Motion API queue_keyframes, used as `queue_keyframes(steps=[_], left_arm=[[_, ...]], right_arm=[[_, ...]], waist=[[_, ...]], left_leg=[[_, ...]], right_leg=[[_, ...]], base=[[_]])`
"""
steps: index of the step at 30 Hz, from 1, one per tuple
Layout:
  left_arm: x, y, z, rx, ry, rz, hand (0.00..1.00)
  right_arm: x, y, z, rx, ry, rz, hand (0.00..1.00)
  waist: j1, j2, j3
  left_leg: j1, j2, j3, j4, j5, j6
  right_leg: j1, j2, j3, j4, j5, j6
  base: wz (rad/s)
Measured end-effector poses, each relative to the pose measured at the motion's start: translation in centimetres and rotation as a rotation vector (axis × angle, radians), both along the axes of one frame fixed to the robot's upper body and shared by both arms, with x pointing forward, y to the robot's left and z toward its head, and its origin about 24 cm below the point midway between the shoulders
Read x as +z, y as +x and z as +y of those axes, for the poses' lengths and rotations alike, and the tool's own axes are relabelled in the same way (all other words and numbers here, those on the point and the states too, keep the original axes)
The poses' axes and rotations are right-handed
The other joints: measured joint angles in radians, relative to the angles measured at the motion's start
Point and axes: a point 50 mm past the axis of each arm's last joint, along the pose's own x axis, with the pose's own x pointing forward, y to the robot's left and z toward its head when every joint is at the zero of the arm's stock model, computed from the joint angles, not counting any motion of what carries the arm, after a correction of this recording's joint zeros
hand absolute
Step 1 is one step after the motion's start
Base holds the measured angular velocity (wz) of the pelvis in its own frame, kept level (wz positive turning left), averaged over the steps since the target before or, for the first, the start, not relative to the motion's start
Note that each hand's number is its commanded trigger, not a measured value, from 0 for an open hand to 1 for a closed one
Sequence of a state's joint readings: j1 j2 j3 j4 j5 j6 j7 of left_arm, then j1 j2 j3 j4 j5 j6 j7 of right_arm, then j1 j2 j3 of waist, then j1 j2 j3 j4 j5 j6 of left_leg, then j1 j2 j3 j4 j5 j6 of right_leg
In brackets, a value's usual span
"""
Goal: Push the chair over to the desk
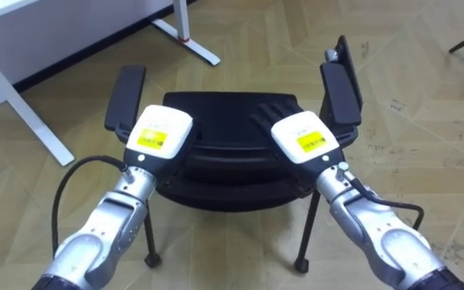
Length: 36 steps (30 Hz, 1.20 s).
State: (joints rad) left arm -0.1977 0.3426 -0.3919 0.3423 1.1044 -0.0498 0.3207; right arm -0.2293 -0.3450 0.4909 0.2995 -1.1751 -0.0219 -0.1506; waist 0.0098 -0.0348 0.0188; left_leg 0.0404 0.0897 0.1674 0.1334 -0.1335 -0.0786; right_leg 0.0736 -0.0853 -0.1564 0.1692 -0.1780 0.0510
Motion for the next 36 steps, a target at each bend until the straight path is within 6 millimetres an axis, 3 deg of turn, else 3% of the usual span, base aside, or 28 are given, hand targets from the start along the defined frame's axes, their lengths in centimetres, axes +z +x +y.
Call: queue_keyframes(steps=[1, 2, 36], left_arm=[[-0.1, 0.0, 0.0, 0.0, 0.0, 0.004, 1.0], [-0.2, 0.0, 0.0, 0.0, 0.0, 0.007, 1.0], [-1.4, -0.4, -0.4, -0.031, -0.002, 0.071, 1.0]], right_arm=[[-0.1, 0.0, 0.0, -0.001, -0.001, 0.002, 0.88], [-0.1, 0.0, 0.0, -0.002, 0.0, 0.006, 1.0], [-1.9, 0.0, -0.3, -0.007, 0.002, 0.029, 1.0]], waist=[[0.0, 0.002, -0.001], [0.0, 0.002, -0.0011], [0.012, 0.005, -0.0019]], left_leg=[[0.002, 0.0, 0.0, 0.0, 0.0, 0.0], [0.005, 0.0, 0.0, 0.0, 0.0, 0.0], [0.051, 0.001, -0.017, 0.008, 0.0, 0.0]], right_leg=[[0.002, 0.0, 0.0, 0.0, 0.0, 0.0], [0.006, 0.0, 0.0, 0.0, 0.0, 0.0], [0.069, 0.0, -0.02, -0.011, 0.0, 0.0]], base=[[0.0], [0.0], [0.01]])
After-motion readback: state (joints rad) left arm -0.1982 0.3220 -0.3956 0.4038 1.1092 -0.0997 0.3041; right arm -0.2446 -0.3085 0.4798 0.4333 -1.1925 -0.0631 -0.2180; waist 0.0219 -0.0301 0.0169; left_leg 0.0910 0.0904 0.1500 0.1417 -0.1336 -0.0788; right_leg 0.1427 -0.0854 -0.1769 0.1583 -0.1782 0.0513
